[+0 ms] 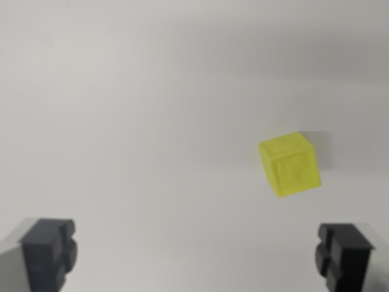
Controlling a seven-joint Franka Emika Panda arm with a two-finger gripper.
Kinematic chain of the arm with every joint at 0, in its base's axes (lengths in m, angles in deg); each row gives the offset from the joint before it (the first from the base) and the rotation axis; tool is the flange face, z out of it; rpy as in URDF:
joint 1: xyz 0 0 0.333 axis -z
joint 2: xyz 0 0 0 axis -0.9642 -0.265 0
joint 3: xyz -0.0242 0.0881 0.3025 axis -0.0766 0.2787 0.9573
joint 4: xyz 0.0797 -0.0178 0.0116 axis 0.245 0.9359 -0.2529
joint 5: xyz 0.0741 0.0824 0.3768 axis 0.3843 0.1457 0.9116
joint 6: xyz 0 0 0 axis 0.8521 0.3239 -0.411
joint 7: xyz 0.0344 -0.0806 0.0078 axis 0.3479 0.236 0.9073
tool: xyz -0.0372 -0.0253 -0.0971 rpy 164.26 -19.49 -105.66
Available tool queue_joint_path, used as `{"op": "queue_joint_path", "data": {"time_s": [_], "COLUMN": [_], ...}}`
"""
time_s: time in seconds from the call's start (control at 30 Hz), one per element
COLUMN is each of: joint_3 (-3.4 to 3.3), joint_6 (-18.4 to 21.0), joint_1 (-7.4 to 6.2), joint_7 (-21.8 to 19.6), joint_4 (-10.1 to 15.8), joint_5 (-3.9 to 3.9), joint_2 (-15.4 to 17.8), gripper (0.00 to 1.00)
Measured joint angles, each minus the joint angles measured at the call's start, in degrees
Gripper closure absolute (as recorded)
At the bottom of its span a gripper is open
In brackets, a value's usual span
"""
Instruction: Pick yellow cube
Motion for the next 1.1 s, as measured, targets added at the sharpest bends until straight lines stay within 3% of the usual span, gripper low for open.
{"op": "queue_joint_path", "data": {"time_s": [0.23, 1.1], "joint_3": [0.0, -0.02], "joint_6": [-0.5, -11.7], "joint_1": [0.19, 3.97], "joint_7": [0.7, 9.5], "joint_4": [0.6, 9.7], "joint_5": [0.0, 0.09], "joint_2": [0.2, -0.7], "gripper": [0.0, 0.0]}}
